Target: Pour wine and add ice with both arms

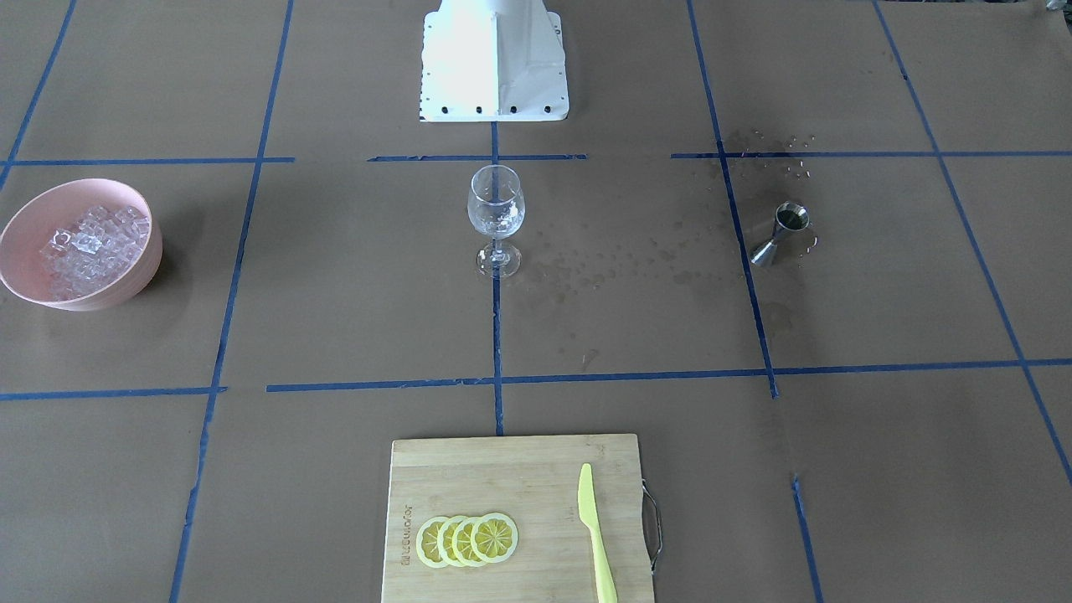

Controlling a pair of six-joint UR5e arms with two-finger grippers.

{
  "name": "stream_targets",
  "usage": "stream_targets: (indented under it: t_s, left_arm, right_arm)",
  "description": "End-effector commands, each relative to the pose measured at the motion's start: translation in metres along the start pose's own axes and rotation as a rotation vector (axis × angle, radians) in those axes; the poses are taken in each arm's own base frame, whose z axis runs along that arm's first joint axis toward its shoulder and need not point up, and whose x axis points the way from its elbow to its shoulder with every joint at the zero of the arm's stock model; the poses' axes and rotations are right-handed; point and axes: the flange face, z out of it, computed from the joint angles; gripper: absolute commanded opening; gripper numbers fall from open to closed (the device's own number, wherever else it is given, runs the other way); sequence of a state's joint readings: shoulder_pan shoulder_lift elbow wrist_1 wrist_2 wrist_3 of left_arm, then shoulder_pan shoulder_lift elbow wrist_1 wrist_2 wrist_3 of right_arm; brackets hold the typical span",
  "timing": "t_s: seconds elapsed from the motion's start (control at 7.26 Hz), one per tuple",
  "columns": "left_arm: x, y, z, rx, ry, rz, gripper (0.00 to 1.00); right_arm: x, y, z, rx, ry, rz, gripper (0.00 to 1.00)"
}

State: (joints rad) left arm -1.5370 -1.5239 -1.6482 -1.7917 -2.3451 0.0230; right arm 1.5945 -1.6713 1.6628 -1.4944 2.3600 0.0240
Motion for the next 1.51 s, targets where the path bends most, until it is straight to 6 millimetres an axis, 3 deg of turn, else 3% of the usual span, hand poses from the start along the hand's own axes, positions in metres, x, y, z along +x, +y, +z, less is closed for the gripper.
stream_targets:
  t_s: [0.0,0.14,0.28,0.41,0.55,0.69,0.83,0.96,1.1,1.24,1.38]
  left_arm:
    - [0.002,0.0,-0.001,0.001,0.005,-0.003,1.0]
    - [0.013,-0.006,-0.013,0.025,0.005,-0.006,1.0]
    - [0.038,-0.012,-0.039,0.074,0.006,-0.04,1.0]
    - [0.071,-0.018,-0.067,0.127,0.023,-0.11,1.0]
    - [0.1,-0.009,-0.079,0.142,0.057,-0.119,1.0]
    - [0.149,-0.005,-0.086,0.144,0.097,-0.175,1.0]
    - [0.208,0.003,-0.083,0.131,0.152,-0.223,0.99]
    - [0.25,0.019,-0.065,0.163,0.18,-0.265,0.99]
    - [0.293,0.043,-0.032,0.207,0.223,-0.32,0.99]
    - [0.318,0.068,-0.01,0.241,0.235,-0.363,0.99]
    - [0.341,0.076,-0.011,0.258,0.239,-0.341,1.0]
  right_arm:
    - [0.001,0.0,0.002,-0.002,-0.004,0.001,1.0]
    - [-0.005,-0.004,-0.003,0.012,-0.006,-0.013,1.0]
    - [-0.007,-0.007,-0.005,0.015,-0.007,-0.017,1.0]
    - [-0.007,-0.007,-0.004,0.014,-0.012,-0.01,1.0]
    - [-0.009,-0.008,-0.006,0.017,-0.014,-0.008,1.0]
    - [-0.017,-0.011,-0.014,0.035,-0.022,-0.02,1.0]
    - [-0.03,-0.015,-0.026,0.052,-0.026,-0.038,1.0]
    - [-0.028,-0.015,-0.024,0.047,-0.026,-0.033,1.0]
    - [-0.029,-0.014,-0.025,0.053,-0.021,-0.039,1.0]
    - [-0.029,-0.014,-0.023,0.05,-0.026,-0.04,1.0]
    - [-0.032,-0.014,-0.026,0.052,-0.03,-0.042,1.0]
